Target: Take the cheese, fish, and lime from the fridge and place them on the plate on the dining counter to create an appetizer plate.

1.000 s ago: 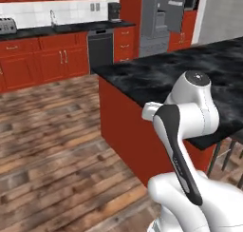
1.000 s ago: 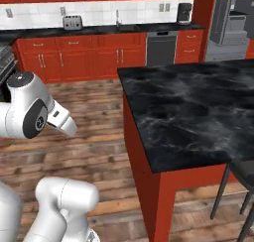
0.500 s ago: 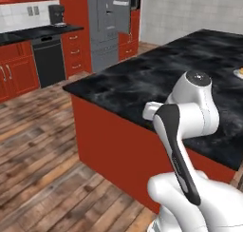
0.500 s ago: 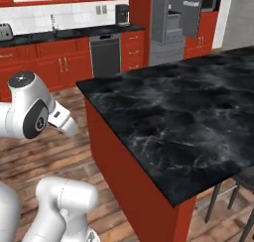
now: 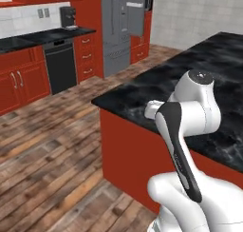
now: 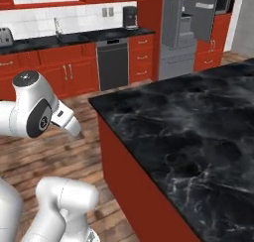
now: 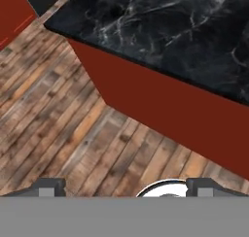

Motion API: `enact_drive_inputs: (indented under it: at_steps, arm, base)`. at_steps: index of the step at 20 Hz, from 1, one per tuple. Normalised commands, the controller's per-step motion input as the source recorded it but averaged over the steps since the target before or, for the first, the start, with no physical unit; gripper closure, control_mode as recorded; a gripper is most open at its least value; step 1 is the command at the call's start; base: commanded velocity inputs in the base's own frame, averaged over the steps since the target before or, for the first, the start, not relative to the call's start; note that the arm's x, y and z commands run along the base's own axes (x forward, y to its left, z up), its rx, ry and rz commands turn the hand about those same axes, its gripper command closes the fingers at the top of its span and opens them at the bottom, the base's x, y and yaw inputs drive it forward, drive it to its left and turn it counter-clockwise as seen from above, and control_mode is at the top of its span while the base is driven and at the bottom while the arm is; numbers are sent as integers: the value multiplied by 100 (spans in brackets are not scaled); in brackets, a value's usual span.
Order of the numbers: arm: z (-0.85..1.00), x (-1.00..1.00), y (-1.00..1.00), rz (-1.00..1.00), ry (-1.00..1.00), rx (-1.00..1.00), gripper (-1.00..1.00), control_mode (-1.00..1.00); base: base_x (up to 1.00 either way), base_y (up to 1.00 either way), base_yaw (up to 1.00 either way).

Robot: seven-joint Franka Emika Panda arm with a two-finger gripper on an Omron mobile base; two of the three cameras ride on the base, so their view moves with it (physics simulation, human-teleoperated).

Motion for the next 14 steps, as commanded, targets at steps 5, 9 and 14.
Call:
enact_drive_inputs:
  at_steps: [5,9,14]
  arm:
    - [0,0,0,0,0,0,-100,100]
    - [0,0,0,0,0,0,-100,100]
    - [0,0,0,0,0,0,-100,100]
  base:
    - [100,100,0]
    - [100,100,0]
    - [100,100,-1]
